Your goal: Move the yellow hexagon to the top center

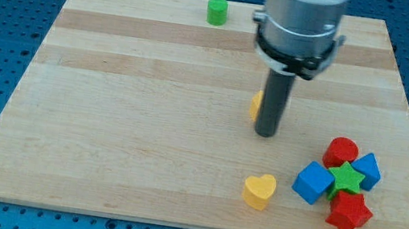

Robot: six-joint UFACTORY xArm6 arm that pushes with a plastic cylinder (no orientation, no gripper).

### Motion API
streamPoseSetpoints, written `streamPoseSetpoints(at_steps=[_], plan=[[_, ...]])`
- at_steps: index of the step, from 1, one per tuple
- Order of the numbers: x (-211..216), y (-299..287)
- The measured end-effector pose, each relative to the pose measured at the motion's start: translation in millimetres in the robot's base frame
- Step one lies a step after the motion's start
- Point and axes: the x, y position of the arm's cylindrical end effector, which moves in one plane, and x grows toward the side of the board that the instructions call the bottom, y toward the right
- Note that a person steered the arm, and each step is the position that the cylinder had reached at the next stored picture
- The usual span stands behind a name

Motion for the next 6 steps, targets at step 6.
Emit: streamPoseSetpoints(at_steps=[6], plan=[[-93,-97]])
